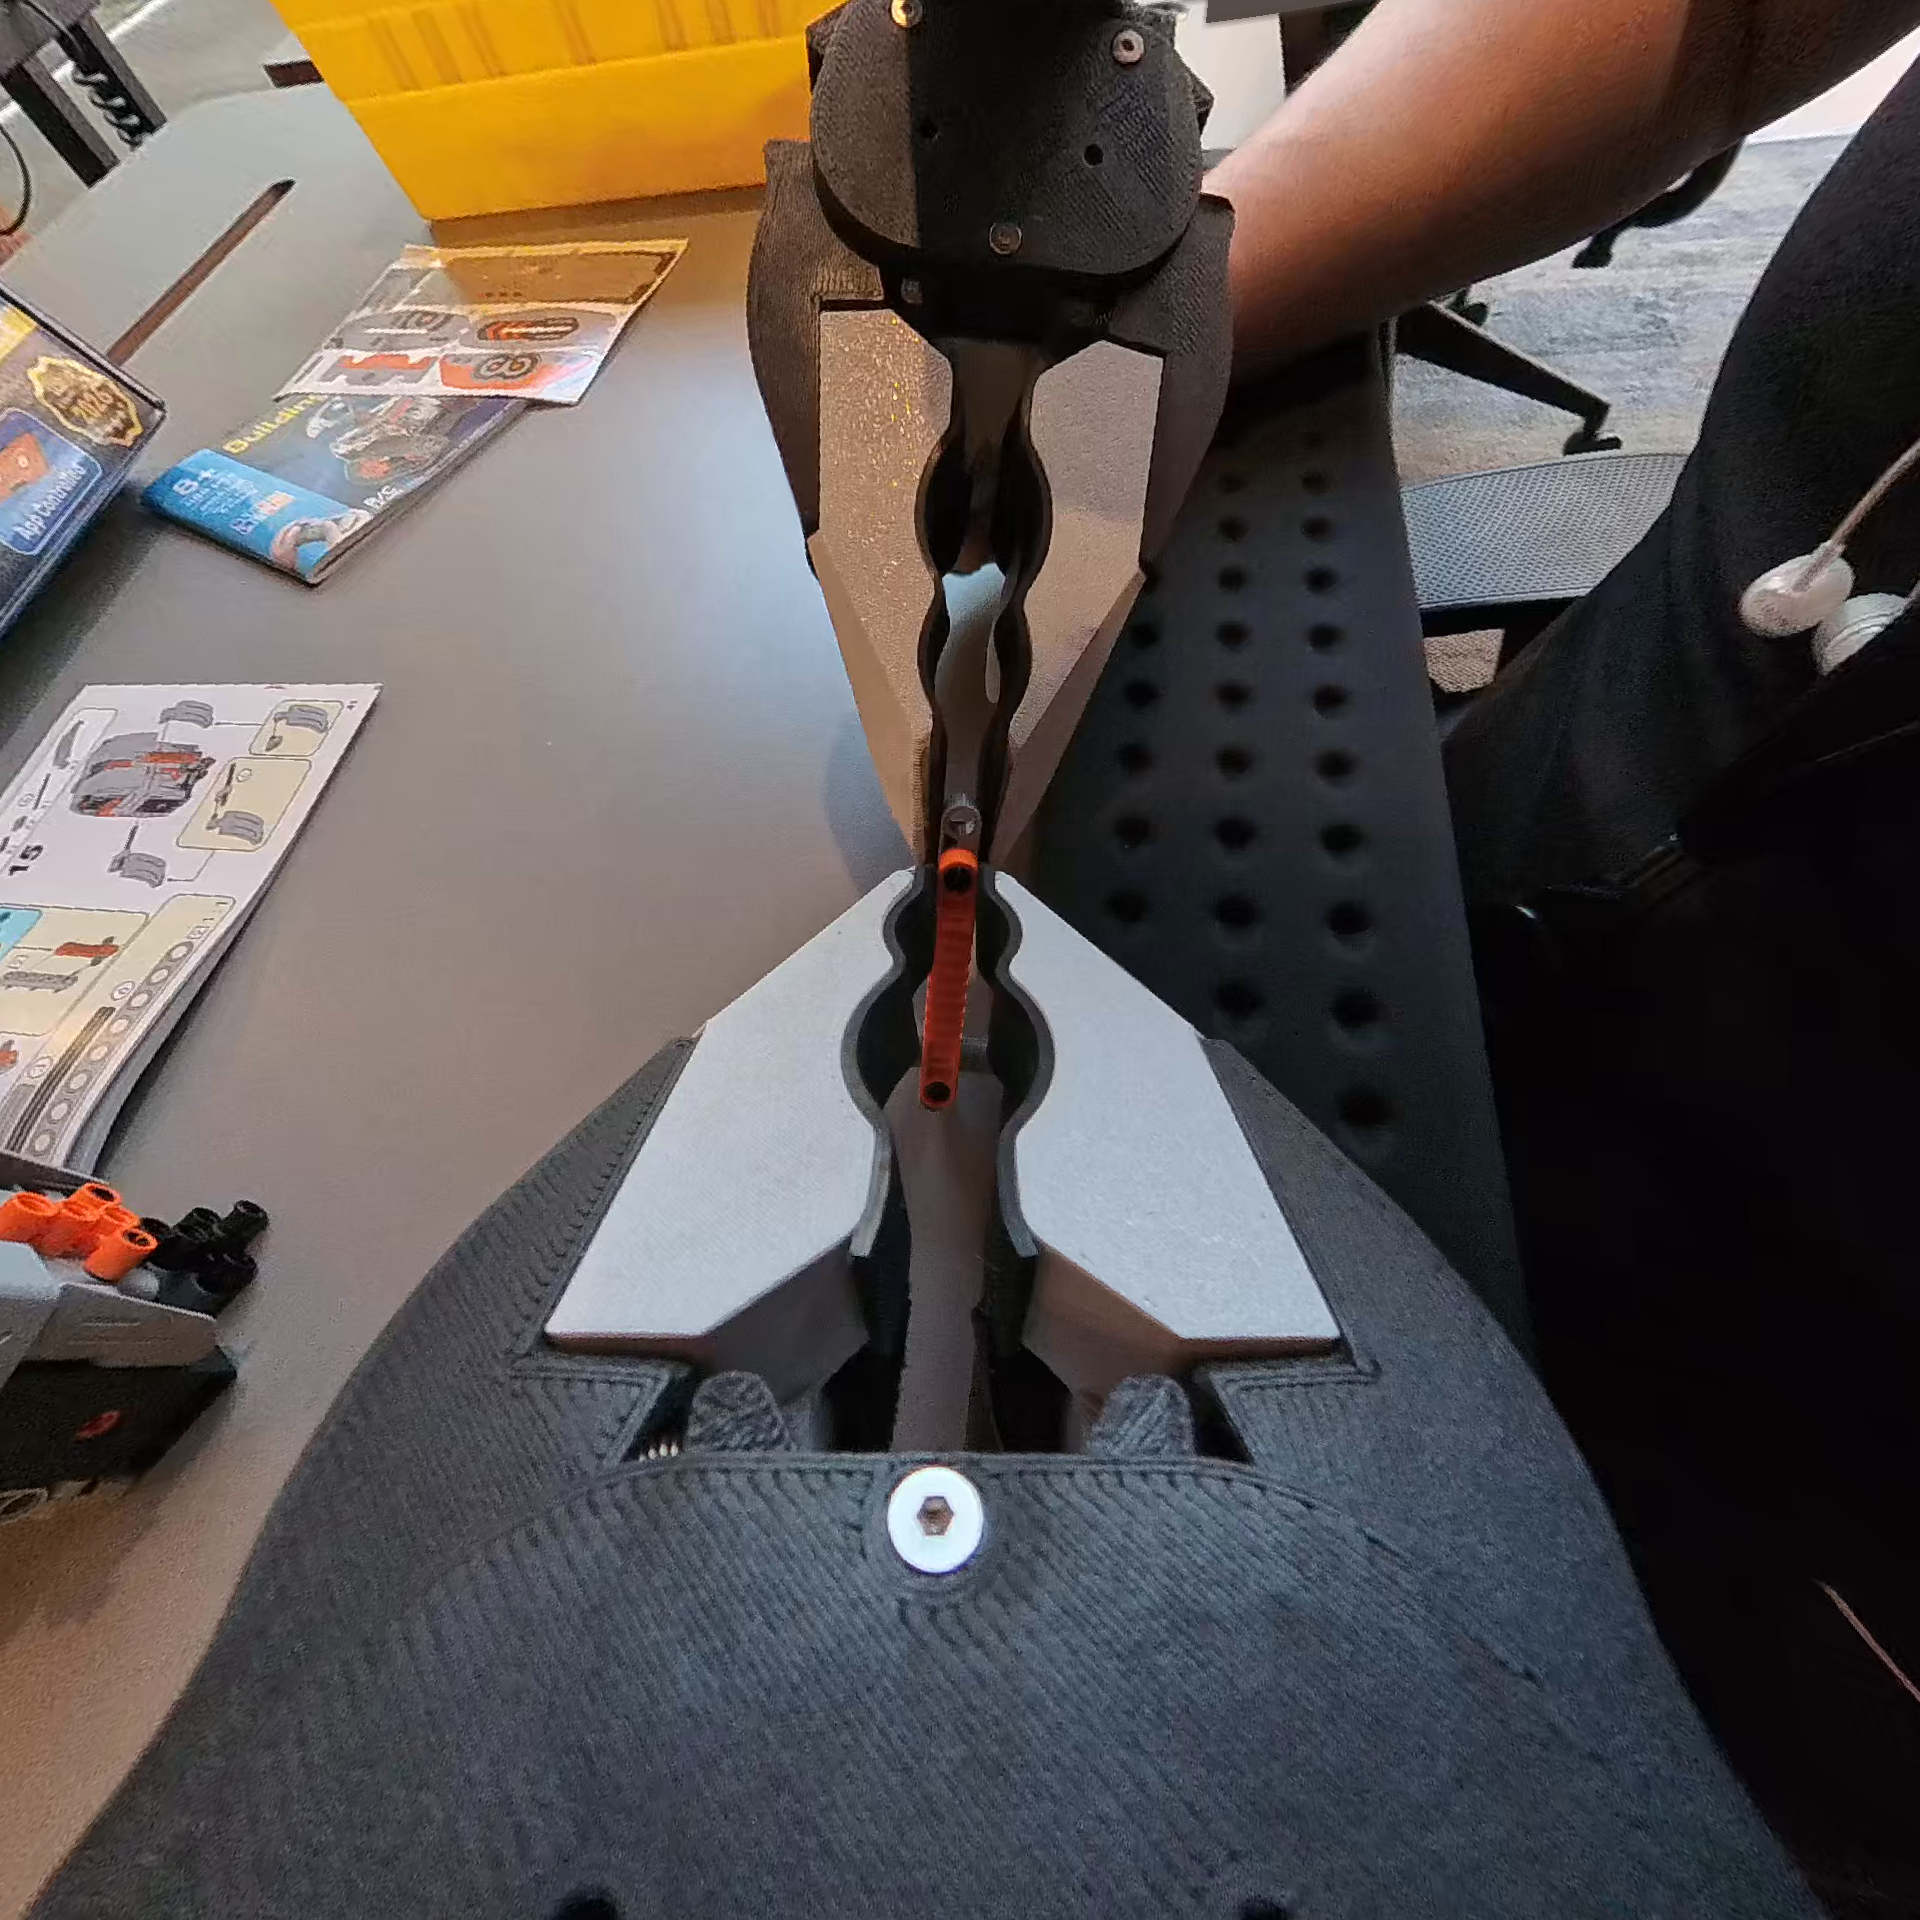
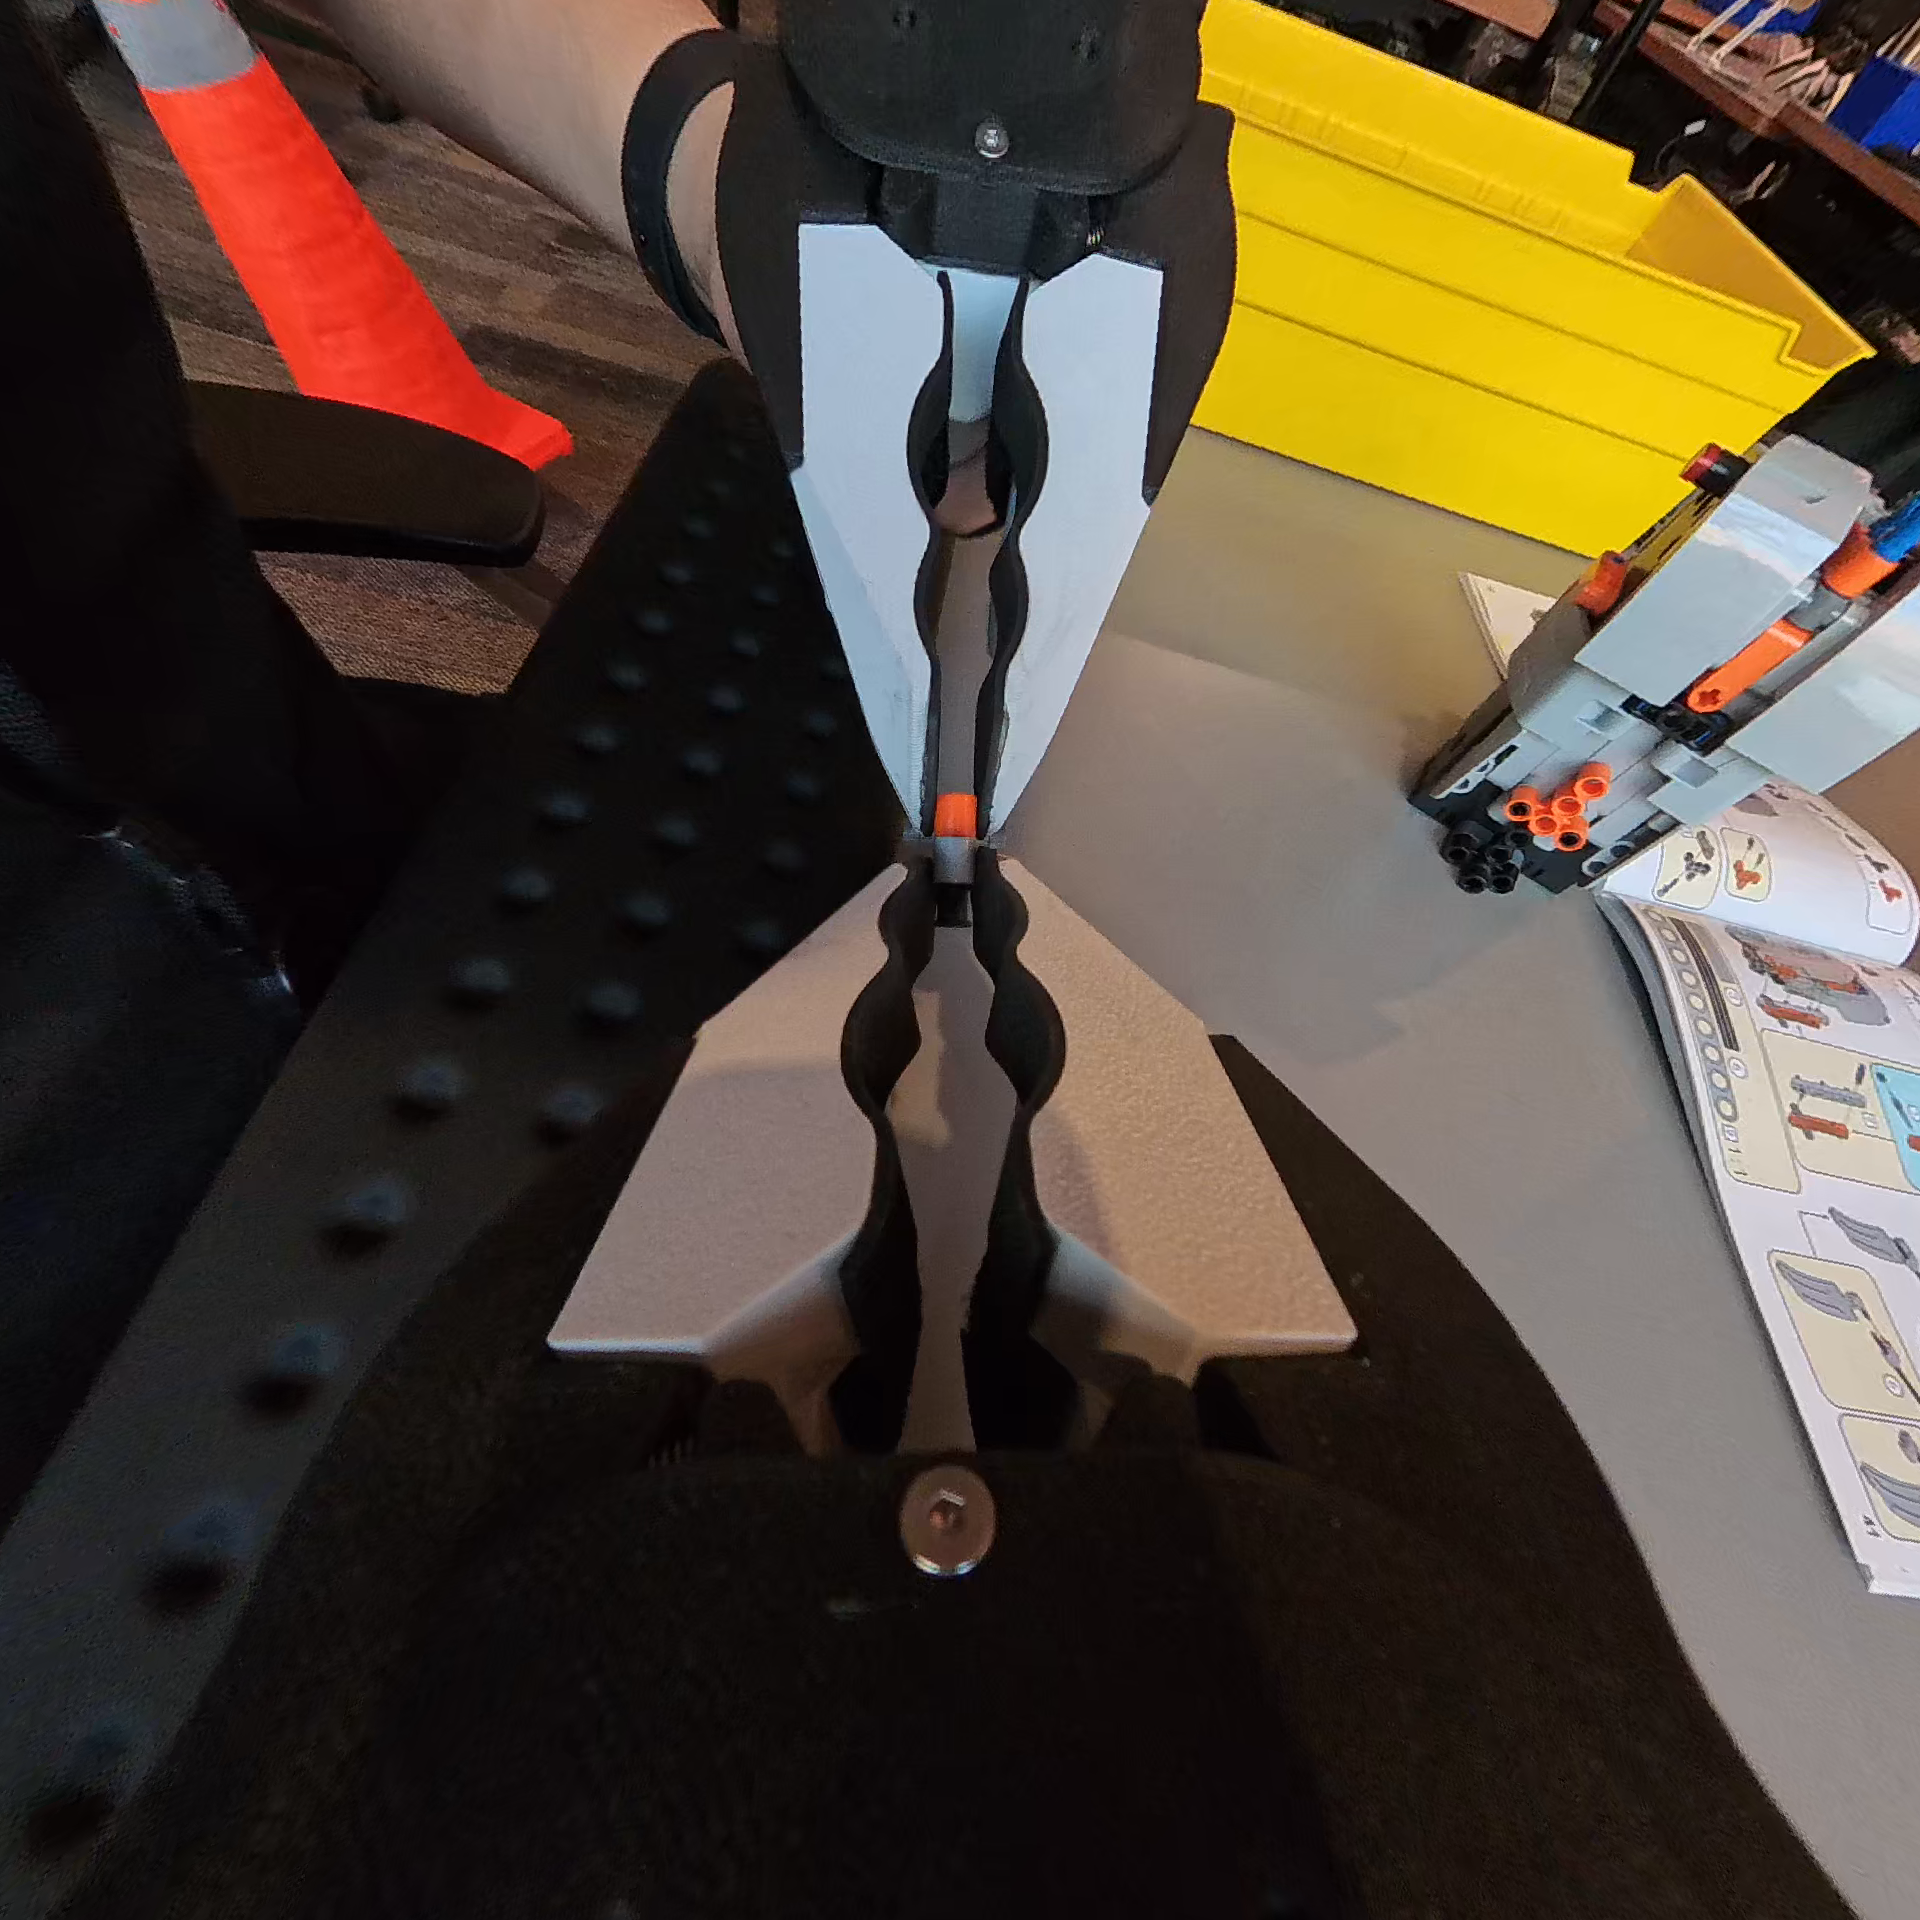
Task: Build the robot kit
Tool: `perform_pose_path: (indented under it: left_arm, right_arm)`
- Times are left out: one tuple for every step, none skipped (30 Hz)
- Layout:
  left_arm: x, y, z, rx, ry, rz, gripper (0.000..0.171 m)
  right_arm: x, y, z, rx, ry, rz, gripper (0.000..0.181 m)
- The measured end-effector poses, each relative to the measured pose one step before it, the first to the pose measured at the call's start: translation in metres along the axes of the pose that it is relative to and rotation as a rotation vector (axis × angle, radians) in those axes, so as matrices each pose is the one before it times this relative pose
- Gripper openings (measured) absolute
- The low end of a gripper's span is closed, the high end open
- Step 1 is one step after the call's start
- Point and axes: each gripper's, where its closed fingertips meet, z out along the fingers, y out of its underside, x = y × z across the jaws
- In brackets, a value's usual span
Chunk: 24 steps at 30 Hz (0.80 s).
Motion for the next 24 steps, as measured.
perform_pose_path:
  left_arm:
    - [0.00003,0.00016,-0.00064,0.00650,0.0011,-0.0068,0.006]
    - [-0.00050,0.00022,-0.00067,0.00758,-0.0005,-0.0080,0.006]
    - [-0.00044,0.00002,-0.00044,0.00532,0.0001,-0.0022,0.006]
    - [-0.00047,-0.00012,-0.00041,0.00482,-0.0035,0.0096,0.007]
    - [-0.00028,-0.00012,-0.00010,0.00520,0.0017,0.0061,0.006]
    - [-0.00012,0.00016,0.00030,0.00885,0.0099,-0.0130,0.006]
    - [-0.00069,-0.00007,0.00008,0.00898,0.0083,-0.0144,0.006]
    - [-0.00037,-0.00030,0.00024,0.00030,0.0039,0.0016,0.006]
    - [-0.00013,-0.00034,0.00069,-0.00410,-0.0005,0.0093,0.006]
    - [0.00057,-0.00017,0.00147,-0.00241,0.0011,0.0063,0.006]
    - [0.00080,-0.00011,0.00141,-0.00233,0.0042,0.0035,0.006]
    - [0.00006,0.00009,0.00069,-0.00342,0.0018,0.0028,0.006]
    - [-0.00051,0.00060,0.00032,-0.00701,0.0004,0.0009,0.006]
    - [0.00000,0.00098,0.00052,-0.01016,-0.0023,0.0071,0.006]
    - [0.00060,0.00043,0.00059,-0.00850,-0.0040,0.0162,0.006]
    - [0.00125,-0.00068,0.00006,-0.00627,0.0029,0.0087,0.006]
    - [0.00179,-0.00178,-0.00019,0.00190,0.0122,-0.0071,0.006]
    - [0.00137,-0.00158,-0.00010,0.00797,0.0139,-0.0162,0.007]
    - [0.00087,0.00001,0.00027,0.00367,0.0107,-0.0176,0.007]
    - [0.00055,0.00075,0.00059,0.00119,0.0036,-0.0095,0.007]
    - [0.00064,0.00041,-0.00021,0.00232,0.0001,0.0003,0.007]
    - [0.00046,-0.00053,-0.00093,0.00344,0.0007,-0.0027,0.006]
    - [-0.00001,-0.00095,-0.00117,0.00810,-0.0015,-0.0058,0.006]
    - [0.00039,0.00009,-0.00081,0.00351,0.0012,-0.0042,0.006]
  right_arm:
    - [0.00001,-0.00042,0.00028,-0.0005,0.0029,-0.0006,0.009]
    - [0.00067,-0.00040,0.00024,-0.0008,0.0073,-0.0086,0.009]
    - [0.00029,-0.00055,0.00037,0.0014,-0.0004,0.0016,0.009]
    - [0.00091,-0.00097,0.00029,-0.0001,0.0045,0.0000,0.009]
    - [0.00106,-0.00107,0.00047,-0.0038,0.0135,-0.0155,0.008]
    - [0.00033,0.00021,0.00060,-0.0049,0.0097,-0.0180,0.008]
    - [0.00126,-0.00093,0.00039,0.0055,0.0109,-0.0076,0.008]
    - [0.00037,-0.00084,0.00005,-0.0031,0.0040,0.0036,0.008]
    - [0.00038,-0.00021,-0.00009,-0.0023,0.0030,-0.0007,0.008]
    - [-0.00051,-0.00017,0.00026,0.0017,-0.0046,-0.0009,0.008]
    - [-0.00153,0.00017,0.00032,-0.0062,-0.0104,-0.0026,0.008]
    - [0.00040,0.00057,-0.00009,-0.0064,0.0063,-0.0136,0.008]
    - [0.00025,0.00089,0.00044,-0.0055,0.0084,-0.0070,0.007]
    - [-0.00029,0.00158,0.00089,-0.0138,0.0010,0.0163,0.007]
    - [-0.00073,0.00040,-0.00022,-0.0002,-0.0073,0.0173,0.006]
    - [-0.00128,-0.00002,-0.00095,0.0109,-0.0170,0.0247,0.007]
    - [-0.00230,-0.00121,-0.00218,0.0142,-0.0217,0.0200,0.007]
    - [-0.00188,-0.00054,-0.00171,0.0064,-0.0128,0.0142,0.007]
    - [-0.00115,0.00108,-0.00028,-0.0034,-0.0043,0.0020,0.007]
    - [-0.00053,0.00164,0.00011,-0.0089,0.0037,-0.0147,0.008]
    - [-0.00076,0.00042,0.00009,-0.0040,0.0019,-0.0088,0.008]
    - [-0.00054,-0.00070,0.00017,0.0045,-0.0041,0.0043,0.008]
    - [0.00053,-0.00159,-0.00056,0.0106,0.0029,0.0004,0.008]
    - [-0.00046,-0.00018,0.00047,0.0000,-0.0026,-0.0017,0.008]
